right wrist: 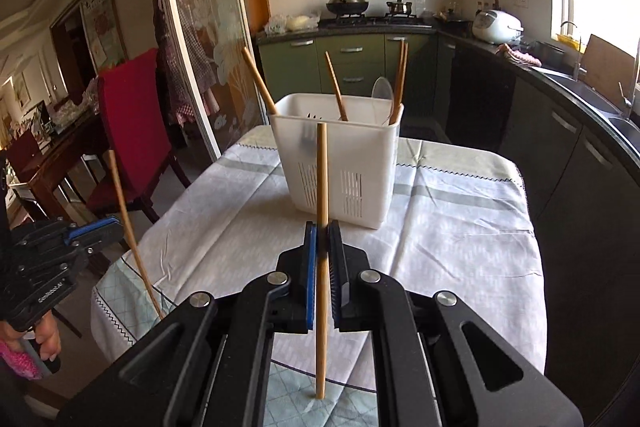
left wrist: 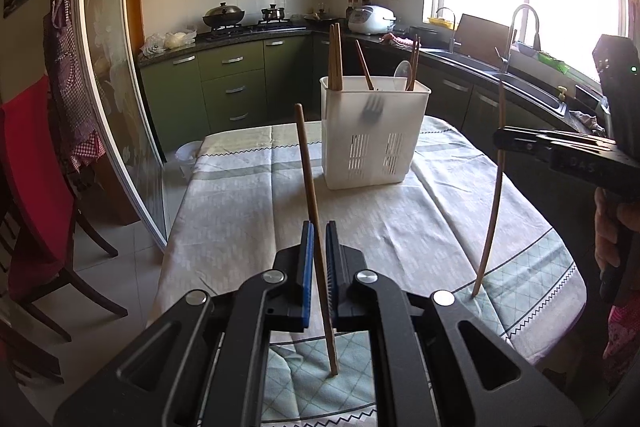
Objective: Organize utensils
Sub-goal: 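Lift both chopsticks upright and carry them toward the white holder with both grippers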
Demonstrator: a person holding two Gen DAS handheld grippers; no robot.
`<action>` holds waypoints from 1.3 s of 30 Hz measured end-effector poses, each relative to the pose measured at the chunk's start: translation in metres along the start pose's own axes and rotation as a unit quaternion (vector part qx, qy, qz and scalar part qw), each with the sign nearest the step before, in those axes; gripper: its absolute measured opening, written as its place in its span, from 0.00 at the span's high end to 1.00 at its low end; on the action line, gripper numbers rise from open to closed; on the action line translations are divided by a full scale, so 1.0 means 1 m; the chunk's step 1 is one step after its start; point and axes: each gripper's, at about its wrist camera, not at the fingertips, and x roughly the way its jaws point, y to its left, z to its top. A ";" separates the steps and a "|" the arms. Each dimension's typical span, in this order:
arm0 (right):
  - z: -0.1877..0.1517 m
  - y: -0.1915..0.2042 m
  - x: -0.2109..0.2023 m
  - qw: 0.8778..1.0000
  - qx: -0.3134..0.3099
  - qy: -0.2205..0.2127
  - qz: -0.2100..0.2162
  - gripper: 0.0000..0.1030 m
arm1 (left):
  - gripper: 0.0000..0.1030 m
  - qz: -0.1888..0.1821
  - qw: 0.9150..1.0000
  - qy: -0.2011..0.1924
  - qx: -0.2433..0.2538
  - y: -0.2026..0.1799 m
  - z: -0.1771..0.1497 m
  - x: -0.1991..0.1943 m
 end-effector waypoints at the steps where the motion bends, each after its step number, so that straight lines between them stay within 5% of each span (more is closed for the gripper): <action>1: -0.004 -0.003 -0.009 1.000 0.004 -0.009 -0.002 0.93 | 0.94 0.000 1.000 0.000 0.001 -0.001 0.000 0.000; 9: -0.026 -0.010 -0.052 0.999 0.020 -0.042 -0.010 0.93 | 0.94 0.000 1.000 -0.002 0.009 -0.006 0.000 0.001; 14: -0.027 -0.008 -0.054 0.999 0.018 -0.042 -0.006 0.93 | 0.94 0.001 0.999 0.042 -0.008 0.002 0.011 0.028; 15: -0.029 -0.008 -0.056 0.999 0.017 -0.042 -0.005 0.93 | 0.91 -0.003 0.998 0.058 -0.013 0.005 0.014 0.039; 18: -0.028 -0.006 -0.052 0.999 0.013 -0.040 -0.002 0.93 | 0.54 -0.023 0.991 0.124 -0.044 0.014 0.019 0.084; 19: -0.028 -0.006 -0.052 0.999 0.014 -0.039 0.000 0.93 | 0.53 -0.035 0.987 0.148 -0.055 0.016 0.019 0.100; 24: -0.029 -0.010 -0.052 0.999 0.015 -0.035 0.003 0.93 | 0.55 -0.019 0.975 0.214 -0.055 0.012 0.019 0.163; 27: -0.029 -0.011 -0.053 0.999 0.015 -0.033 0.005 0.93 | 0.67 -0.002 0.970 0.239 -0.055 0.011 0.018 0.189; 35: -0.028 -0.013 -0.052 0.999 0.015 -0.032 0.007 0.93 | 0.69 0.001 0.965 0.256 -0.052 0.008 0.019 0.214; 39: -0.028 -0.013 -0.052 0.999 0.014 -0.031 0.008 0.93 | 0.86 0.013 0.966 0.257 -0.037 0.000 0.018 0.219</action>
